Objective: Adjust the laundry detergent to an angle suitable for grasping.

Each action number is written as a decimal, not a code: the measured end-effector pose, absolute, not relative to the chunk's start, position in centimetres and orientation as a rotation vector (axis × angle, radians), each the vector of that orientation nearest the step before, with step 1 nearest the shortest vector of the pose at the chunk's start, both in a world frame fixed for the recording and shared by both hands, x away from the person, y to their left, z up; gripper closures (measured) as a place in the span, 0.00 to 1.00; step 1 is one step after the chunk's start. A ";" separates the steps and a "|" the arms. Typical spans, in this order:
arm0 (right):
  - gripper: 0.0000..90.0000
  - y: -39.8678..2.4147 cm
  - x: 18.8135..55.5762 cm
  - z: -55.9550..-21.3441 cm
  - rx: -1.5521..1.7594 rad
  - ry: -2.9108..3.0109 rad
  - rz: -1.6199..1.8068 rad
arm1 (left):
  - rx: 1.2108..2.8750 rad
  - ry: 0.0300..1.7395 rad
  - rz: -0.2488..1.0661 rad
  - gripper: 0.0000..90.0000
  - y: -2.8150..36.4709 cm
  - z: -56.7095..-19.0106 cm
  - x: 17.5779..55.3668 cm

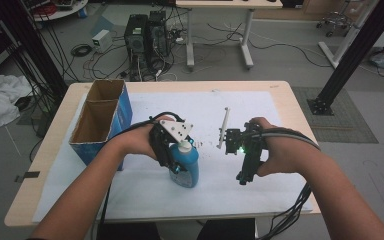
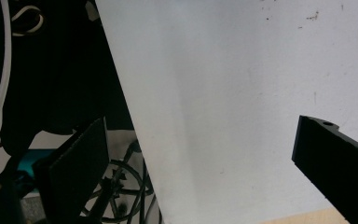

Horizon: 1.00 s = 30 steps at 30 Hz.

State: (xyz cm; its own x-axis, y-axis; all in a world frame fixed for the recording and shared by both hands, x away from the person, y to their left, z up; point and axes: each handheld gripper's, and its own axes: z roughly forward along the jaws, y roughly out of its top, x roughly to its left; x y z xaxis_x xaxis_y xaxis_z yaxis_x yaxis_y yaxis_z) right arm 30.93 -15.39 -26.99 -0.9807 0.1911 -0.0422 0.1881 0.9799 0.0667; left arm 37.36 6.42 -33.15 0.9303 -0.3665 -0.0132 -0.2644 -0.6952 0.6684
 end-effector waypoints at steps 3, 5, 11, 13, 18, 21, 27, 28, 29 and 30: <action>0.04 -15.3 31.1 -27.0 0.275 3.076 0.106 | 2.385 -0.430 -0.171 0.31 6.7 -32.9 37.4; 0.04 -15.2 31.1 -27.0 0.281 3.076 0.107 | 2.382 -0.425 -0.158 0.31 7.0 -32.7 37.4; 0.04 -14.9 31.3 -27.0 0.259 3.083 0.106 | 2.401 -0.378 -0.144 0.28 7.7 -32.4 37.5; 0.04 -14.9 31.3 -27.0 0.261 3.082 0.105 | 2.403 -0.363 -0.143 0.27 7.9 -32.3 37.4; 0.04 -14.6 31.5 -27.0 0.247 3.084 0.107 | 2.422 -0.336 -0.121 0.26 8.4 -31.5 37.1; 0.04 -14.4 31.5 -27.1 0.251 3.088 0.095 | 2.428 -0.308 -0.109 0.25 8.9 -31.1 37.1; 0.04 -14.0 31.7 -27.0 0.229 3.087 0.089 | 2.449 -0.281 -0.083 0.24 9.5 -30.4 36.9; 0.04 -13.9 31.7 -26.9 0.222 3.086 0.093 | 2.454 -0.252 -0.075 0.24 9.7 -30.1 36.8; 0.04 -13.7 31.6 -26.6 0.219 3.083 0.094 | 2.460 -0.257 -0.068 0.23 9.8 -29.9 36.8; 0.04 -13.7 31.6 -26.6 0.219 3.083 0.094 | 2.460 -0.257 -0.068 0.23 9.8 -29.9 36.8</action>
